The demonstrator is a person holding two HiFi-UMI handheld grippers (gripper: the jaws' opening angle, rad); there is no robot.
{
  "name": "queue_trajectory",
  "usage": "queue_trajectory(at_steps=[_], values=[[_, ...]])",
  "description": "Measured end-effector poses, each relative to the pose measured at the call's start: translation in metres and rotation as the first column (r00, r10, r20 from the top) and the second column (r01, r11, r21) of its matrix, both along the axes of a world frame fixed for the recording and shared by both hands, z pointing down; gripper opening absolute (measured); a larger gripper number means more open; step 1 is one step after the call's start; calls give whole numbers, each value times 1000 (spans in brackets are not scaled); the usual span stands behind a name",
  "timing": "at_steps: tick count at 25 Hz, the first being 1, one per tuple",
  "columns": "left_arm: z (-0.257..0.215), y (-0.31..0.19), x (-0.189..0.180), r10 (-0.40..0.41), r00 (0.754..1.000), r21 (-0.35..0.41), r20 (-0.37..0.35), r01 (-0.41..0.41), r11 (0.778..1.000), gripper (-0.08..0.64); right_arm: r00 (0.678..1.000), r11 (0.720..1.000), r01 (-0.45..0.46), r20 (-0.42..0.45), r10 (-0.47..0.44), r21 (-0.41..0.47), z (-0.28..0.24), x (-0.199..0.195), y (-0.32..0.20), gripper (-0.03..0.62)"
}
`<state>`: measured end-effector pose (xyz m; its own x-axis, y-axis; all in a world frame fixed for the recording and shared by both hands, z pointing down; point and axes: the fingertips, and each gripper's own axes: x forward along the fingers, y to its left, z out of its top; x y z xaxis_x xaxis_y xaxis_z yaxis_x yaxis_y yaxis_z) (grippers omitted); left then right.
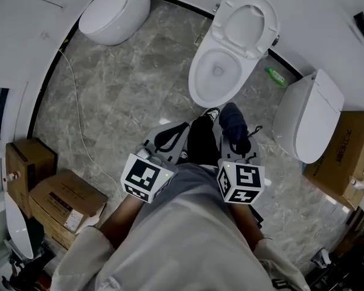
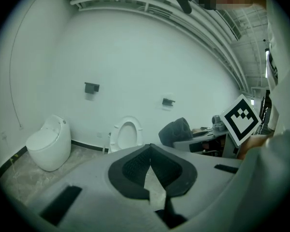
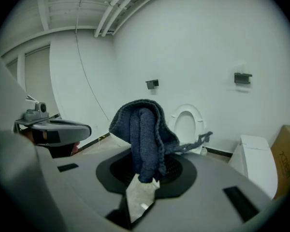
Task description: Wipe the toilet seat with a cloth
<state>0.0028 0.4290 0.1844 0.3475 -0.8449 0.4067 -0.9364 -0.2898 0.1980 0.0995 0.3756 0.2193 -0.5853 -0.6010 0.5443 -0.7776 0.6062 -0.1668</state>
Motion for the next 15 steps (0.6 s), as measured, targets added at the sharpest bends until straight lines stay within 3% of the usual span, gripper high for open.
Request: queue_trajectory(at_steps=[8,15], values=[[-4,-128,-23,8,1000,-15,2,-8,1000,9,997,997,-68,30,70,-44,3,-7,-125,66],[-1,-234,-16,43,999,-9,-6,-43,999,9,990,989,-116,71,123,-94,6,-2,-223,67]])
